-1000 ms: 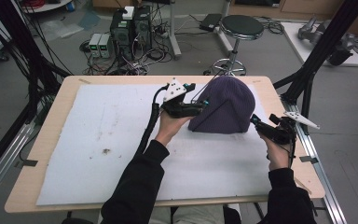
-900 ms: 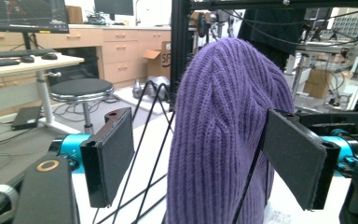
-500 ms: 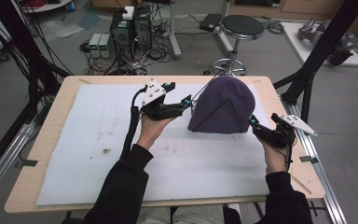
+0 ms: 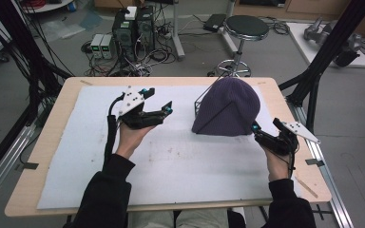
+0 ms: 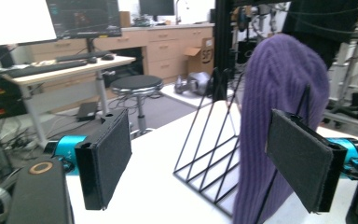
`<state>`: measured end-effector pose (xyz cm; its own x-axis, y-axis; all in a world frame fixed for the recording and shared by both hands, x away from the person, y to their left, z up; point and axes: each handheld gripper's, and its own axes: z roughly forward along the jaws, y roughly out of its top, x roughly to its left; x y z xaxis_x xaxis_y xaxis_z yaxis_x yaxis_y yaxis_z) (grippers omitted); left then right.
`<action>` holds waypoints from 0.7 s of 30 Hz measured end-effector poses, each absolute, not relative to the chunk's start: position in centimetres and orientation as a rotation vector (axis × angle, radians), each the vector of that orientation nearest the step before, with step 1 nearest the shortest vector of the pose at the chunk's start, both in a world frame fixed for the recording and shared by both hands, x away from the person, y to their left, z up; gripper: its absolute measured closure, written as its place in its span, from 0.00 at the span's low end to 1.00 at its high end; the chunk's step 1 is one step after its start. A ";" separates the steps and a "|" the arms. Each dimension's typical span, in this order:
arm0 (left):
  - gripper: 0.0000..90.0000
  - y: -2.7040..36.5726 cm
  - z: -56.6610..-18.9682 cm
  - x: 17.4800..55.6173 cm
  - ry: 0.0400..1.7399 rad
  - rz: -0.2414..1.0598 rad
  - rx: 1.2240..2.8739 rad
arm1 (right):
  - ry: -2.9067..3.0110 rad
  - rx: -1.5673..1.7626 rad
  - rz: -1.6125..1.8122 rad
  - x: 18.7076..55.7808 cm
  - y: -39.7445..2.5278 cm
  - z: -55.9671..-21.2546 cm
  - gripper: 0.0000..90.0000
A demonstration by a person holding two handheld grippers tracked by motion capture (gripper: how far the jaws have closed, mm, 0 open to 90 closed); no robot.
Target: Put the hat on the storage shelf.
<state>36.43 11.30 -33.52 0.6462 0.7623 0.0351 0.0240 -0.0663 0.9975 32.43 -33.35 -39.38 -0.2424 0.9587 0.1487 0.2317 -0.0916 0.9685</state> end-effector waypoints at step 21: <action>0.21 19.1 -36.2 32.5 0.862 0.816 1.448 | 1.443 1.305 1.319 30.9 -32.8 -40.6 0.14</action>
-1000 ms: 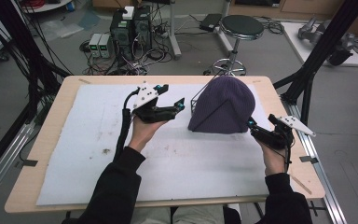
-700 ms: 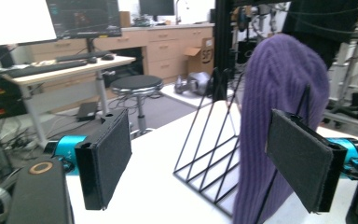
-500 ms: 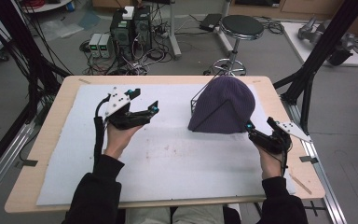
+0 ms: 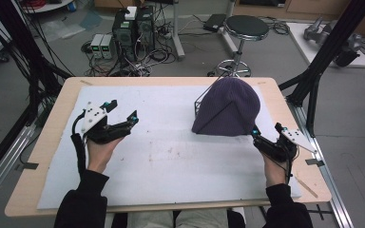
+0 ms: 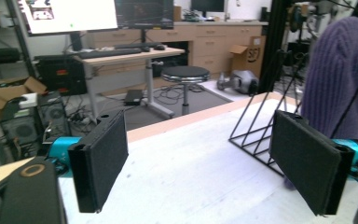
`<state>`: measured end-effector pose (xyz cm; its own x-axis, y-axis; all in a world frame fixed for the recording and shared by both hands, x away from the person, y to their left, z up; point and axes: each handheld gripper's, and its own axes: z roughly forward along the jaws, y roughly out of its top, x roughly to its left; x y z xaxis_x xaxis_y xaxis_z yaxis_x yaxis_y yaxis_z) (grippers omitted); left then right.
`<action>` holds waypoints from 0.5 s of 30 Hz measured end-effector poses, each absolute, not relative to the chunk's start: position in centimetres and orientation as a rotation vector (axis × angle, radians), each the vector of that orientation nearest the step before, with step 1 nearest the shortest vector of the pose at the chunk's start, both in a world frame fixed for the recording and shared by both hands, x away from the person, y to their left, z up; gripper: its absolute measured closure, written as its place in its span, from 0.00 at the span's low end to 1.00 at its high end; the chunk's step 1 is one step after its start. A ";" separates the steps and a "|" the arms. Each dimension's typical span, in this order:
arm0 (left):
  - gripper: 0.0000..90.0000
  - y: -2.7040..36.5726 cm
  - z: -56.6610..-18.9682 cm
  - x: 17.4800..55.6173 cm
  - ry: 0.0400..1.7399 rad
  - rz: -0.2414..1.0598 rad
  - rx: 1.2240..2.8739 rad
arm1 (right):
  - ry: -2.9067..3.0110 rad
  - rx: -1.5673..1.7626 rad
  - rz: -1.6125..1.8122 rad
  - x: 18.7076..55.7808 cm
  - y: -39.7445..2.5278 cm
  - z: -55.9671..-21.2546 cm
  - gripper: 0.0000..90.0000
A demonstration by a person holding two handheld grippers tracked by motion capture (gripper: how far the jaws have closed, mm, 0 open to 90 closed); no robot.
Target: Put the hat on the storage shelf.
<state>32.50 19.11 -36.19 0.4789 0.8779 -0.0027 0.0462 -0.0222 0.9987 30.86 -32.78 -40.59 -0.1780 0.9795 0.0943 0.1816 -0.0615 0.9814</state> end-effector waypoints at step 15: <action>0.20 23.4 -39.3 29.0 1.008 0.895 1.331 | 1.384 1.258 1.278 29.3 -32.1 -41.9 0.13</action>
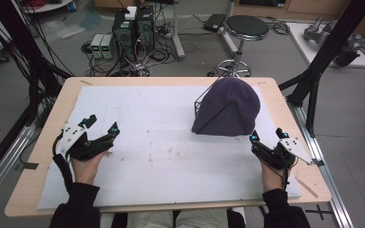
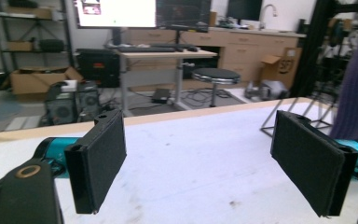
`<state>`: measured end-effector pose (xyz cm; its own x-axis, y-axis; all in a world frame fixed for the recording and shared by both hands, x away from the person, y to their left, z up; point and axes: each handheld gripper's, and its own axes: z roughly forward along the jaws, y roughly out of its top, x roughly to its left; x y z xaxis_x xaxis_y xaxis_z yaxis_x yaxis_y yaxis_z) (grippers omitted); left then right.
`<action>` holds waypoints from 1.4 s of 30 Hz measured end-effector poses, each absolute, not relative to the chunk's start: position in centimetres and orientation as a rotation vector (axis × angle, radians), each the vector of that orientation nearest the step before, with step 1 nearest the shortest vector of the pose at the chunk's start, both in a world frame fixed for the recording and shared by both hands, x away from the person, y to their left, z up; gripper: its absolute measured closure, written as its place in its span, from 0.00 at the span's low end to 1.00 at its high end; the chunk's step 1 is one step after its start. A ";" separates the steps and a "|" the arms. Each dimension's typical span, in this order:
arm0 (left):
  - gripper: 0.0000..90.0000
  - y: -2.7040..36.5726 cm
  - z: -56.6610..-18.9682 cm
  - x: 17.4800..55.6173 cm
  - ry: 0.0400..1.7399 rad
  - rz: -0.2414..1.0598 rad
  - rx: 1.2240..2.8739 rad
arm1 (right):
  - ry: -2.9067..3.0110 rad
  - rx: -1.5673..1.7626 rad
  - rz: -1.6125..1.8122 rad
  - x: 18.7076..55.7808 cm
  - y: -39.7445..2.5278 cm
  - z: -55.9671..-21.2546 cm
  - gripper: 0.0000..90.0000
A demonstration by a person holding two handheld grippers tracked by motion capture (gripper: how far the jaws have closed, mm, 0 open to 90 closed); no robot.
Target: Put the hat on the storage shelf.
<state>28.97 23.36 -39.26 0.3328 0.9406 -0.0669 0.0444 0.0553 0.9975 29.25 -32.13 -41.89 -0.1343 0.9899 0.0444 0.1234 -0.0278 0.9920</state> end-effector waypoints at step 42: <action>0.15 26.6 -42.8 27.4 1.216 0.991 1.218 | 1.384 1.314 1.305 29.0 -32.3 -43.7 0.13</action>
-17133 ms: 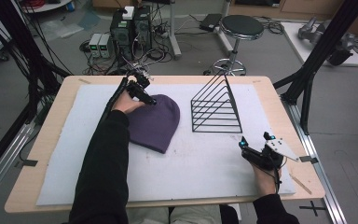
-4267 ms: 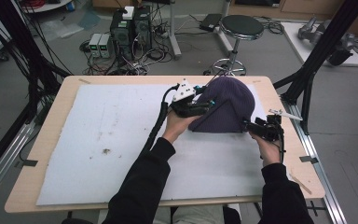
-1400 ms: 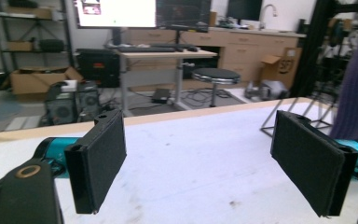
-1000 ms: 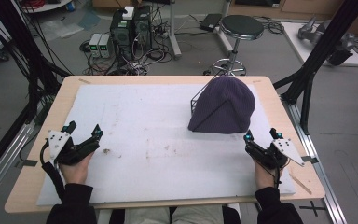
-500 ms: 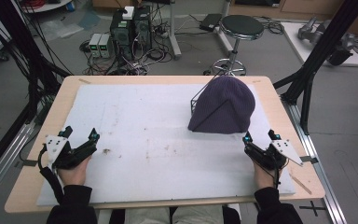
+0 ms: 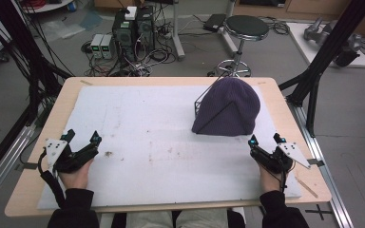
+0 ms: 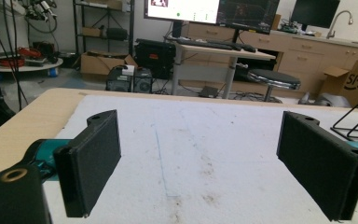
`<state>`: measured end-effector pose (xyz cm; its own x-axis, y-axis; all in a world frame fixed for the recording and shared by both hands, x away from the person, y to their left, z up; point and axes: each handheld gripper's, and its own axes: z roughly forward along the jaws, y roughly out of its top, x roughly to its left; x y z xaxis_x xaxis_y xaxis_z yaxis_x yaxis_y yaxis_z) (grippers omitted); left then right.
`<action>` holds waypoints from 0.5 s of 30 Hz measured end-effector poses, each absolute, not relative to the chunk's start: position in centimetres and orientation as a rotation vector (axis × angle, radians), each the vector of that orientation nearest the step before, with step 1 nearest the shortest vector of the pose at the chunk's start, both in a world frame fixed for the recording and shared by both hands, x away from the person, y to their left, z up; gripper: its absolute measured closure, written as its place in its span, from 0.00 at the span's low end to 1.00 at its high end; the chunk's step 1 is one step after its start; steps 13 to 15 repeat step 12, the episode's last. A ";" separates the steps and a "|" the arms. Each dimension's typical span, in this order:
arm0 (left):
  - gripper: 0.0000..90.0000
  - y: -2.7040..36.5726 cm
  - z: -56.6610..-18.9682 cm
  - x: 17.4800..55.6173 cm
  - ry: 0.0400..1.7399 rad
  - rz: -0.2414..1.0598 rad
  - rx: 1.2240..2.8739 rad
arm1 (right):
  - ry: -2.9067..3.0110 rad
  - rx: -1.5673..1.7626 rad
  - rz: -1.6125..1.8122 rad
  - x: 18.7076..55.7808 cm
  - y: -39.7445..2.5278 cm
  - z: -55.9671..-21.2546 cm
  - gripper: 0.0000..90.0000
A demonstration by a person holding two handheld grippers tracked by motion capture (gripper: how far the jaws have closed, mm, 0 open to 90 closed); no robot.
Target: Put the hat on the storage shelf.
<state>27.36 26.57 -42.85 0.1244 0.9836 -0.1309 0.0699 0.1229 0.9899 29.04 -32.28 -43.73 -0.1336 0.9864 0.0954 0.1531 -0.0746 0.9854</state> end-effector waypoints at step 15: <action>0.15 26.7 -43.1 27.2 1.224 0.973 1.212 | 1.388 1.321 1.313 29.0 -32.3 -43.8 0.13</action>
